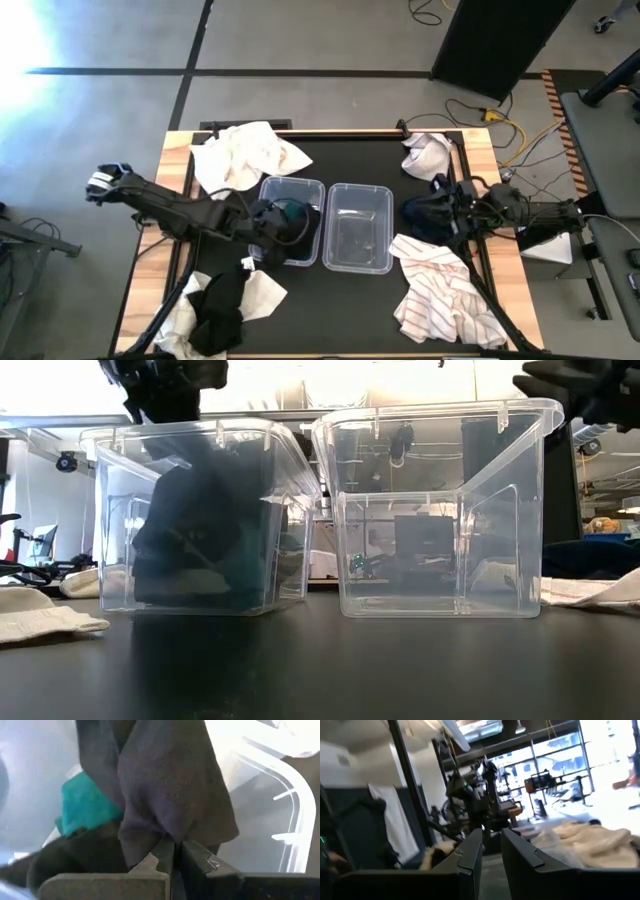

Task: Sort towels by color in basket
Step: Put the top black towel into the left transparent bin

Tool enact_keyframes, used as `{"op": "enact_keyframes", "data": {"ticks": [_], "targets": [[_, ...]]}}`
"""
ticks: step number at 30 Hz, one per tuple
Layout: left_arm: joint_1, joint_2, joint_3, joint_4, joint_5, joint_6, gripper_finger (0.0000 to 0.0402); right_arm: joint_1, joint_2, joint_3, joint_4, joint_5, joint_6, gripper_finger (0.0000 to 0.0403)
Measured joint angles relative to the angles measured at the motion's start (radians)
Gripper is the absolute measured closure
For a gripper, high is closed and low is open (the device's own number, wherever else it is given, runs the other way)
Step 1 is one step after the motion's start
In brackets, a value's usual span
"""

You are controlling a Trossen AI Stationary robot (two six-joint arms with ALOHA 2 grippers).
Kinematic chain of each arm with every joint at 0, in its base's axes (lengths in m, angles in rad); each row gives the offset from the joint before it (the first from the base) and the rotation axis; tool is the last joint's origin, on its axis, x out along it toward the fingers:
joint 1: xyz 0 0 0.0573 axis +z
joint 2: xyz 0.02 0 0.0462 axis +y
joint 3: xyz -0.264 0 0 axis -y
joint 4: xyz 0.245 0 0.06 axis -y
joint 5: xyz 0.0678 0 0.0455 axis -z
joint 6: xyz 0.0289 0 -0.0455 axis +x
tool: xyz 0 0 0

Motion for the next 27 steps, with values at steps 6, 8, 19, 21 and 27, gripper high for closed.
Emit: {"op": "enact_keyframes", "data": {"ticks": [6,8,19,21,27], "targets": [[0.037,0.12,0.169,-0.181,0.012,0.219,0.0401,0.0,0.0,0.0,0.01,0.001,0.093,0.0332],[0.062,0.162,0.223,-0.272,0.02,0.263,0.0401,0.0,0.0,0.0,0.012,0.001,0.075,0.0329],[0.213,0.365,0.305,-0.32,0.27,0.379,0.0401,0.0,0.001,0.0,-0.022,0.0,0.071,0.0316],[0.216,0.391,0.304,-0.331,0.295,0.376,0.0401,0.0,0.001,0.0,-0.026,0.0,0.085,0.0314],[0.216,0.442,0.275,-0.32,0.375,0.32,0.0392,0.0,0.002,0.0,-0.047,-0.001,0.056,0.0304]]}}
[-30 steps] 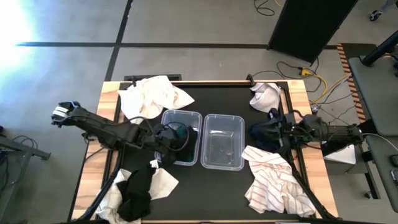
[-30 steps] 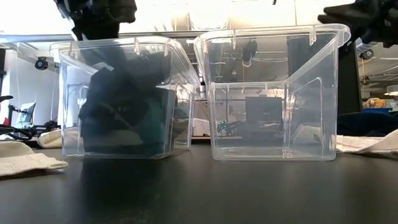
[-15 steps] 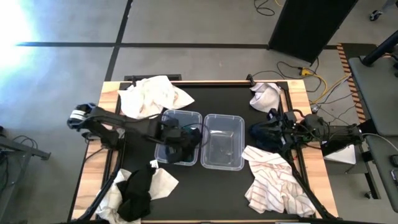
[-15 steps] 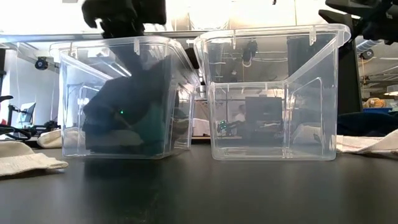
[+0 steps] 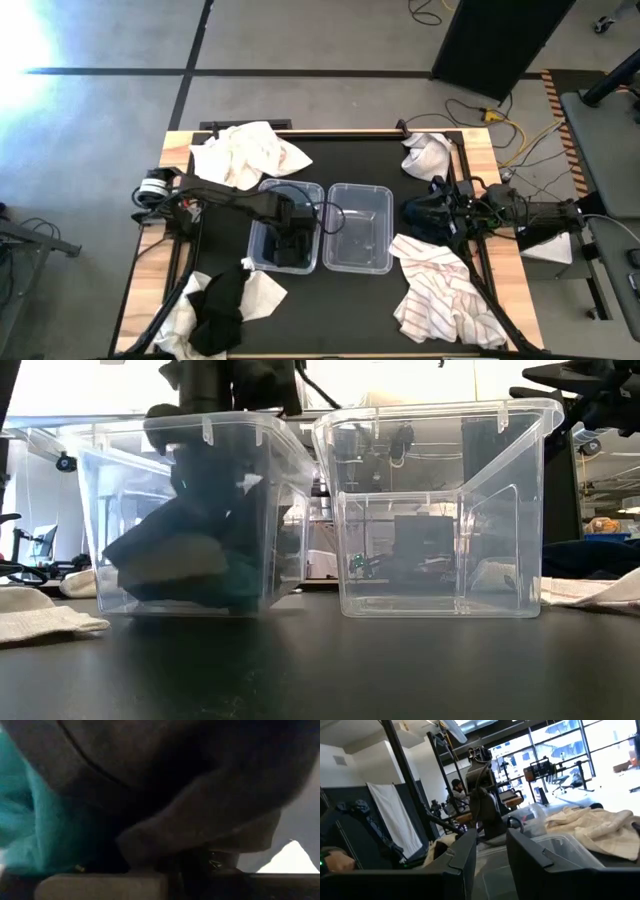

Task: Sort towels by color in basket
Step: Put the top black towel into the left transparent bin, then put the black towel into the left transparent bin

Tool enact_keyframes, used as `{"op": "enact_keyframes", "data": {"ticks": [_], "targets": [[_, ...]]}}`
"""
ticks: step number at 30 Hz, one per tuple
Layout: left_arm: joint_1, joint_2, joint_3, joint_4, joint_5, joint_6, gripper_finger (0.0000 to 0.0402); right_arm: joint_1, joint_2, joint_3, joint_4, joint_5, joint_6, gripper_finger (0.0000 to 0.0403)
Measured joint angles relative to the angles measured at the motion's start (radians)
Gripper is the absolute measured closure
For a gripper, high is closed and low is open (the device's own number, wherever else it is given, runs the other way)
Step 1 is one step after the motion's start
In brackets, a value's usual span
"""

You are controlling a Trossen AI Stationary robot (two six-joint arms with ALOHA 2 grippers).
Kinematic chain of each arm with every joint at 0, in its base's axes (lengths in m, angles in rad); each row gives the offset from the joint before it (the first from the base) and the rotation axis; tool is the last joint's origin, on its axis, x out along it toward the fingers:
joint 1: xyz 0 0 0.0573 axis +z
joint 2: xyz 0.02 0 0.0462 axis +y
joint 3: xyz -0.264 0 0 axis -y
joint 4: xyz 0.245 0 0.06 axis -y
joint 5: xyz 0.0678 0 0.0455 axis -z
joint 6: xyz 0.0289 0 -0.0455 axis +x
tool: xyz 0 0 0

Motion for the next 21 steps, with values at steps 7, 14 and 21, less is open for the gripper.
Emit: {"op": "enact_keyframes", "data": {"ticks": [7,14,21], "targets": [[0.004,0.016,0.003,0.017,-0.005,-0.015,0.03,0.0,0.003,0.0,0.001,0.001,-0.01,0.0274],[0.034,-0.021,0.079,-0.049,-0.061,0.033,0.0214,0.0,0.003,0.0,0.002,0.001,-0.01,0.0245],[0.015,-0.106,0.267,-0.25,-0.084,0.03,0.0183,0.0,0.003,0.0,0.002,0.004,-0.01,0.0226]]}}
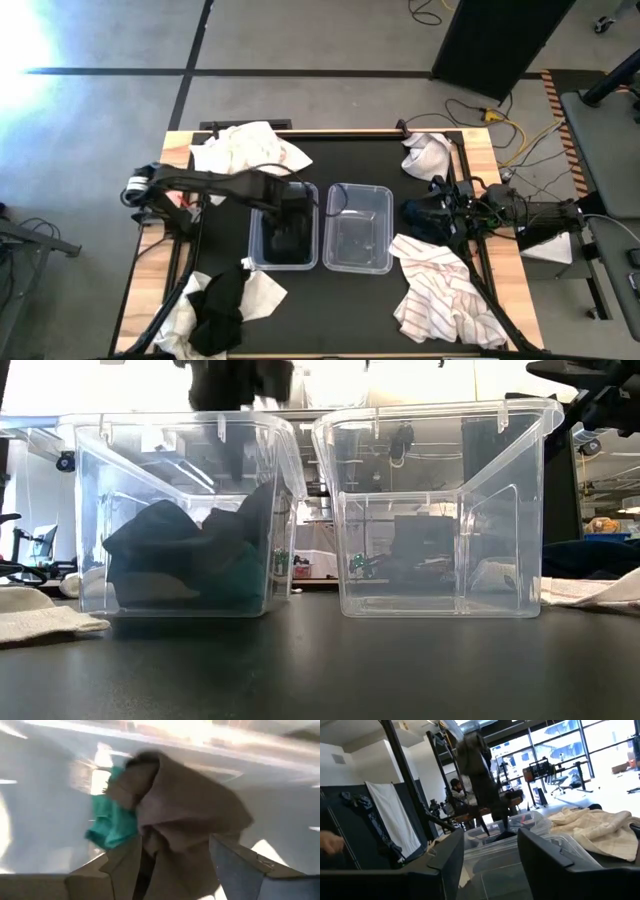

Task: Sort towels by color in basket
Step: Put the black towel into the left transparent bin

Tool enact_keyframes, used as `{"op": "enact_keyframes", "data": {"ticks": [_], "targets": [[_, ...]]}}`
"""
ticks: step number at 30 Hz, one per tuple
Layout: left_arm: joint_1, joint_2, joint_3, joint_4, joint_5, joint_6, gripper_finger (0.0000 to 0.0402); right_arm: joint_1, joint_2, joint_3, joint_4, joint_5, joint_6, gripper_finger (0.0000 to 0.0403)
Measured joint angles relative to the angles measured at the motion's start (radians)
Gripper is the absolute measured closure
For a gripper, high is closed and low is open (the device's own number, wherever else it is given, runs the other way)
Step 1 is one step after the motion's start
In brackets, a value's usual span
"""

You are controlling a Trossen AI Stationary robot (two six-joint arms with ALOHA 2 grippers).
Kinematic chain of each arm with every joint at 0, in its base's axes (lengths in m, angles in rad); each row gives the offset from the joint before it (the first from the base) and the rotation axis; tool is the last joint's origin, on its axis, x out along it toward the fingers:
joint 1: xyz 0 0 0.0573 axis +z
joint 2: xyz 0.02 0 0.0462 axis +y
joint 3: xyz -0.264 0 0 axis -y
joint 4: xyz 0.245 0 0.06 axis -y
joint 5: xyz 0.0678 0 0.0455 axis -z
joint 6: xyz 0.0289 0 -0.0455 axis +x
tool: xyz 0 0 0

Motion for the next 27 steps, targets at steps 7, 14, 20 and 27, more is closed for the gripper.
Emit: {"op": "enact_keyframes", "data": {"ticks": [7,14,20,27], "targets": [[-0.166,-0.162,0.114,-0.168,-0.009,-0.257,0.0183,0.0,0.0,0.0,-0.001,0.0,0.0,0.0219],[-0.544,-0.247,0.031,-0.171,-0.138,-0.713,0.018,0.0,0.0,0.0,-0.001,0.014,-0.02,0.0218],[-0.764,-0.188,-0.1,-0.173,-0.146,-1.065,0.0172,0.0,0.0,0.0,0.0,0.081,-0.027,0.0214],[-0.823,-0.052,-0.227,-0.139,-0.013,-1.159,0.017,0.0,0.001,0.0,0.0,0.082,-0.027,0.0213]]}}
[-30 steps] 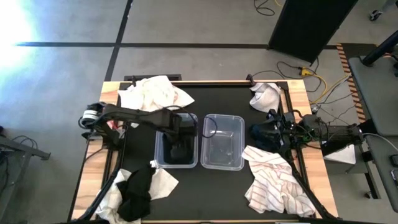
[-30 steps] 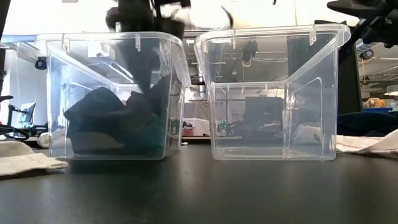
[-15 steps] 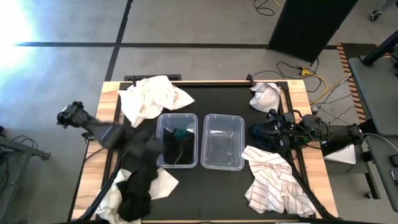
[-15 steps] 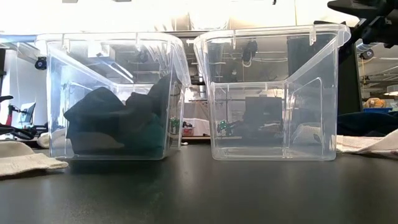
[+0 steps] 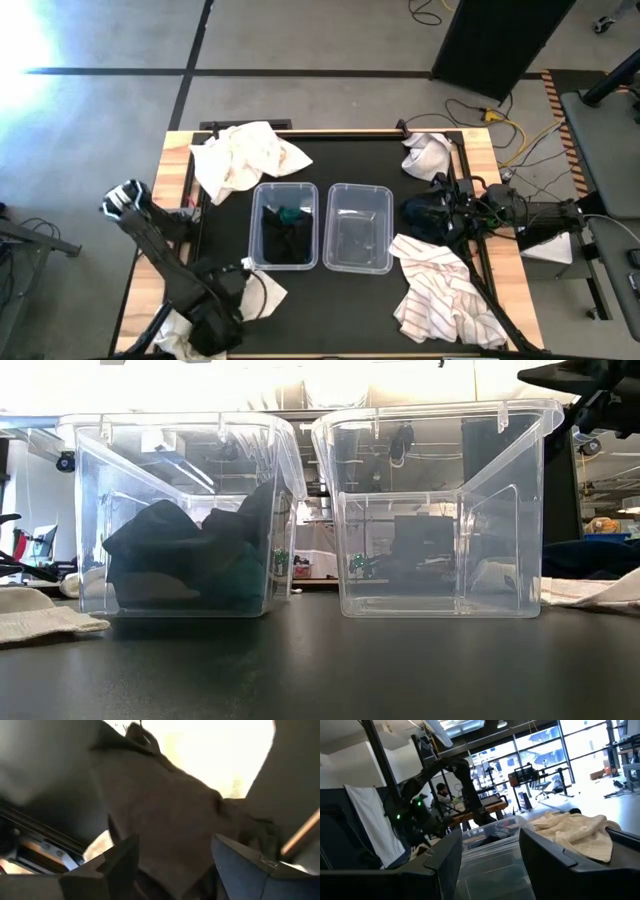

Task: Sort towels by color in basket
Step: Put the black towel into the left transparent bin

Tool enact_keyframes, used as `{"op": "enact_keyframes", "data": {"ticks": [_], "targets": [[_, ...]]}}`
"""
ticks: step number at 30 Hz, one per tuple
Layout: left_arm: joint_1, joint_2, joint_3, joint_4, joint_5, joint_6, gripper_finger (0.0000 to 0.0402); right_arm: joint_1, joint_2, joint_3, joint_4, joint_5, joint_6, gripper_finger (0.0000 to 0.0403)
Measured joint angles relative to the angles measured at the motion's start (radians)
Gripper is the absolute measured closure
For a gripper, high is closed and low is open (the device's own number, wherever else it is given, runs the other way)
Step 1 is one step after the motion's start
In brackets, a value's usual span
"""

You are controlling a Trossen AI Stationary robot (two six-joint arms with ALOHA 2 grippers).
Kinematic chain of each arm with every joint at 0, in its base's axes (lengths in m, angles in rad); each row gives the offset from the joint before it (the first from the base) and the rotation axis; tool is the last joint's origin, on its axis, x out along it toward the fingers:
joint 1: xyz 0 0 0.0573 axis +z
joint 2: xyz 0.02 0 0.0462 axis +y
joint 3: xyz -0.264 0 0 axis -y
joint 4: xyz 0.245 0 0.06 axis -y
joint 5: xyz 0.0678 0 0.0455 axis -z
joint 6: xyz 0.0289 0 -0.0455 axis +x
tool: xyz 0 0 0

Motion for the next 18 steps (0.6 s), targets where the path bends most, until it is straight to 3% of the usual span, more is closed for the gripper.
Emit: {"op": "enact_keyframes", "data": {"ticks": [4,9,13,18], "targets": [[0.001,0.086,0.0,0.041,0.063,0.06,0.017,0.0,0.0,0.0,0.0,0.0,0.007,0.0213],[0.001,0.167,0.006,0.051,0.07,0.117,0.017,0.0,0.001,0.0,0.0,0.0,0.007,0.0213],[0.0,0.195,-0.025,0.159,0.092,0.138,0.0172,0.0,0.001,-0.002,-0.001,-0.004,0.007,0.0213],[-0.001,0.207,-0.12,0.322,0.106,0.149,0.0212,0.0,0.001,-0.007,-0.002,-0.004,0.003,0.0213]]}}
